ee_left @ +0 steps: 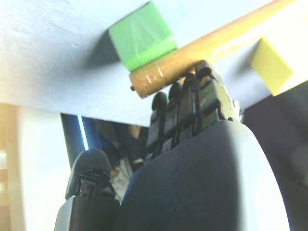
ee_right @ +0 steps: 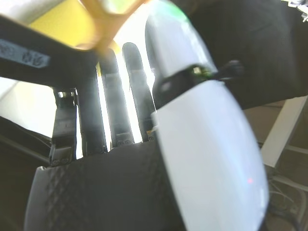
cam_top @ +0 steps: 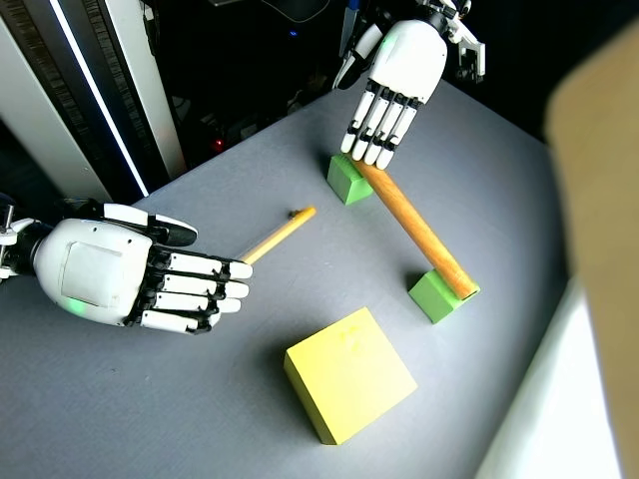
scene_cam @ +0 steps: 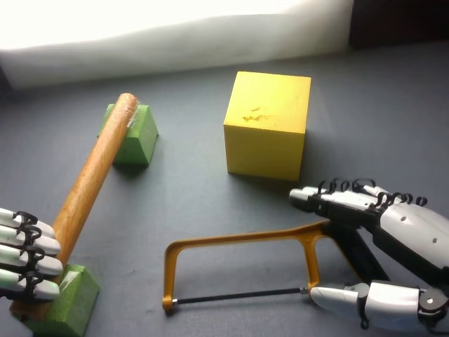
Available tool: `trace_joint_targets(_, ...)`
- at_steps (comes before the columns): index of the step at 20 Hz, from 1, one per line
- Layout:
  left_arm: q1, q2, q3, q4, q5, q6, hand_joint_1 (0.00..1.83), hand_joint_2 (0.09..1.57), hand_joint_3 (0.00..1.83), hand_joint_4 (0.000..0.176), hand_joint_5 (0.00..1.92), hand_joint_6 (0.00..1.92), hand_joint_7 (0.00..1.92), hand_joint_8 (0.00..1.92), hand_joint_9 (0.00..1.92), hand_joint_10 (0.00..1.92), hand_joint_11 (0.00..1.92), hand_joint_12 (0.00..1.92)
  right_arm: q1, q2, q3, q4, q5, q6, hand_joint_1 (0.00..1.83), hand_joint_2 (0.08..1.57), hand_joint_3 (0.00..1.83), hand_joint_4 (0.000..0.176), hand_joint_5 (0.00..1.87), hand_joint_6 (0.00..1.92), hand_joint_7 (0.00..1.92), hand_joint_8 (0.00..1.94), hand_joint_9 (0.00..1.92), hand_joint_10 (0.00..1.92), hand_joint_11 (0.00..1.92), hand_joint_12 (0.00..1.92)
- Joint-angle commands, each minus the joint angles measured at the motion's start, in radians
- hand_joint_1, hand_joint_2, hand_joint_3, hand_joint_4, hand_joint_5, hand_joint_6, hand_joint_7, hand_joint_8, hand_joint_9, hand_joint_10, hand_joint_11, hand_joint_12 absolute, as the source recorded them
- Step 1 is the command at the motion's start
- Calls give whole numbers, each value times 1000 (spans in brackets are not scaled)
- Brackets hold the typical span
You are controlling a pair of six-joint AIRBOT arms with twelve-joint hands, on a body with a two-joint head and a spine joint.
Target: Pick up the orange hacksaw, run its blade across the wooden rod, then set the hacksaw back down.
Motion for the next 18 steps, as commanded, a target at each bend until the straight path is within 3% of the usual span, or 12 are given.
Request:
trace_joint_targets(1,-5,-2,-2,-26,-15,-2,0,1295,1,0,152,4,120,4,87,7,0,155,9,6,-5,-37,115,11,900,1031,0,0,272,1,210,0,250,5,0,930)
trace_joint_targets(10,-19,-4,-5,-99,0,2,0,1296,2,0,103,8,91,5,57,4,4,60,61,47,-4,-41,113,-3,728,1005,0,0,131,0,64,0,99,0,0,780)
trace_joint_targets(14,-43,-18,1,-199,19,5,0,1286,1,0,106,2,102,1,68,2,0,128,153,84,62,-237,15,53,693,1032,4,0,118,5,86,6,106,5,0,760)
trace_joint_targets(18,-74,-34,14,-338,48,6,0,1292,2,0,109,10,94,6,54,8,0,77,271,101,178,-561,-8,151,639,1084,5,0,148,6,155,9,161,11,0,833)
